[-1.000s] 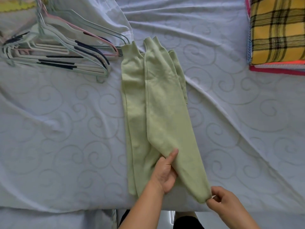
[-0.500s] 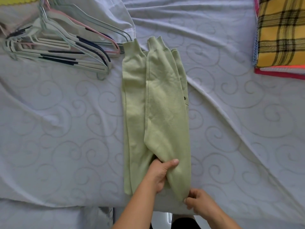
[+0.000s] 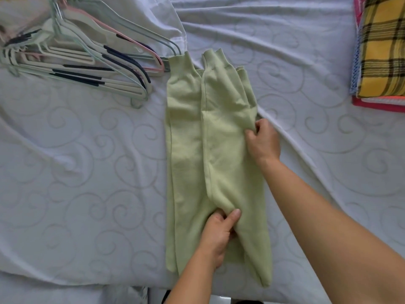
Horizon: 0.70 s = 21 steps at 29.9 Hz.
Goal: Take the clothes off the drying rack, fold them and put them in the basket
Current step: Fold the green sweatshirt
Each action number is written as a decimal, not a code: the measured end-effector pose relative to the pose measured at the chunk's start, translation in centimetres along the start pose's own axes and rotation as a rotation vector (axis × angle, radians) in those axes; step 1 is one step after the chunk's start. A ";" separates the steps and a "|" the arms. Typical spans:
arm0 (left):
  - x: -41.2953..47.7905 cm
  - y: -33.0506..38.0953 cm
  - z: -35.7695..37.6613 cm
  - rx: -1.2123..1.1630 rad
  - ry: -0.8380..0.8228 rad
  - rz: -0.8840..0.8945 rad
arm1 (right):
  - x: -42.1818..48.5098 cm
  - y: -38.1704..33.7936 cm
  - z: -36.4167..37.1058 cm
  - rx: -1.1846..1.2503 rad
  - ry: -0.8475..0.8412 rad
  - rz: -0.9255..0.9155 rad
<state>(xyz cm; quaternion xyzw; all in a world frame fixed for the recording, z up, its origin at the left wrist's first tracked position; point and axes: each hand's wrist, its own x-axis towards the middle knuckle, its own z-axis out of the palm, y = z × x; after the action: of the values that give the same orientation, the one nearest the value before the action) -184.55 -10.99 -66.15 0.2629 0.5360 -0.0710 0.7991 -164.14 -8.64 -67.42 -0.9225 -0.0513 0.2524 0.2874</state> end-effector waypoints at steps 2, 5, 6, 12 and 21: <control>0.9 -0.4 0.0 0.047 0.088 0.030 | 0.1 1.2 -0.4 0.070 0.077 0.020; 1.2 -0.9 0.1 0.071 0.141 0.042 | -0.9 2.3 -0.4 0.035 0.069 0.002; 1.0 -1.0 0.2 0.056 0.130 0.044 | -1.1 1.9 -0.2 -0.028 0.109 -0.107; 0.1 -1.5 -0.2 0.194 0.102 -0.001 | -0.4 -2.1 3.4 -0.521 -0.122 -0.694; -1.8 3.0 -0.5 1.513 0.449 0.521 | 5.7 -5.1 1.6 -0.271 0.103 -0.273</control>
<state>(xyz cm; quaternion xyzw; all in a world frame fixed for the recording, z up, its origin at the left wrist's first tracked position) -184.52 -8.47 -63.67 0.8528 0.4122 -0.1706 0.2715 -159.76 -2.22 -68.23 -0.9489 -0.1949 0.1543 0.1943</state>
